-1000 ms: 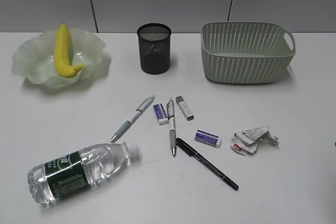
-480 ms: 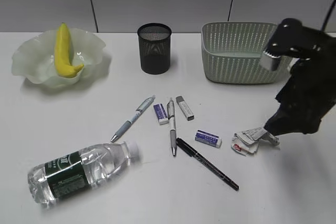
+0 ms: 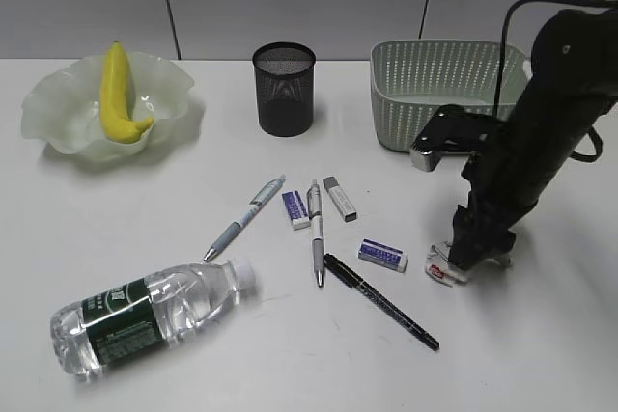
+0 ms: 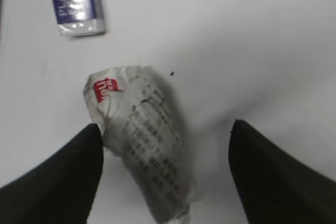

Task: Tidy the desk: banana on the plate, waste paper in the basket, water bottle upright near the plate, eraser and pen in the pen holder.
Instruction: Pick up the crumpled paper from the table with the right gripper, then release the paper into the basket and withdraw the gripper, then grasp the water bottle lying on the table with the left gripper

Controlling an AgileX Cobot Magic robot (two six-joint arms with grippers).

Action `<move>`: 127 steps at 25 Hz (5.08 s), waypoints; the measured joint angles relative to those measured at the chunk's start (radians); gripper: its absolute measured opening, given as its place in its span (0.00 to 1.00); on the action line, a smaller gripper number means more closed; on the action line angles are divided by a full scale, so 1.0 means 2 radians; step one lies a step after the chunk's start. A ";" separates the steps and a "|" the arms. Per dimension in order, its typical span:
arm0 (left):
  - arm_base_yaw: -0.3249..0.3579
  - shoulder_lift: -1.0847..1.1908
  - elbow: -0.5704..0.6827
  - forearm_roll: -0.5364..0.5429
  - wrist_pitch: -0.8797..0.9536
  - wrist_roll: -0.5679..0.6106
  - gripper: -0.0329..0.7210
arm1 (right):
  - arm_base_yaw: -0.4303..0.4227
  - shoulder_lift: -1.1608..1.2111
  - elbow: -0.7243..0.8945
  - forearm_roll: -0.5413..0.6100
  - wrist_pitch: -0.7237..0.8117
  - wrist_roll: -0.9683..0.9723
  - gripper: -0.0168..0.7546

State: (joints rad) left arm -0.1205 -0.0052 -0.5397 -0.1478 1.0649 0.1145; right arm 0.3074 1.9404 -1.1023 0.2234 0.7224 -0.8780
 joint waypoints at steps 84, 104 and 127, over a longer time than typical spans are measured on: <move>0.000 0.023 -0.010 -0.018 -0.014 0.024 0.62 | -0.044 -0.946 0.294 -0.050 0.162 0.344 0.74; -0.088 0.661 -0.239 -0.166 -0.080 0.315 0.69 | -0.044 -0.974 0.295 -0.051 0.161 0.345 0.74; -0.197 0.879 -0.244 -0.063 -0.130 0.257 0.86 | -0.044 -0.974 0.295 -0.053 0.161 0.347 0.74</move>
State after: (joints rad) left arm -0.5142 1.7533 -1.0274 -0.2747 0.8054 0.6288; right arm 0.2185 -0.0069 -0.5115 0.1170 1.0445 -0.1834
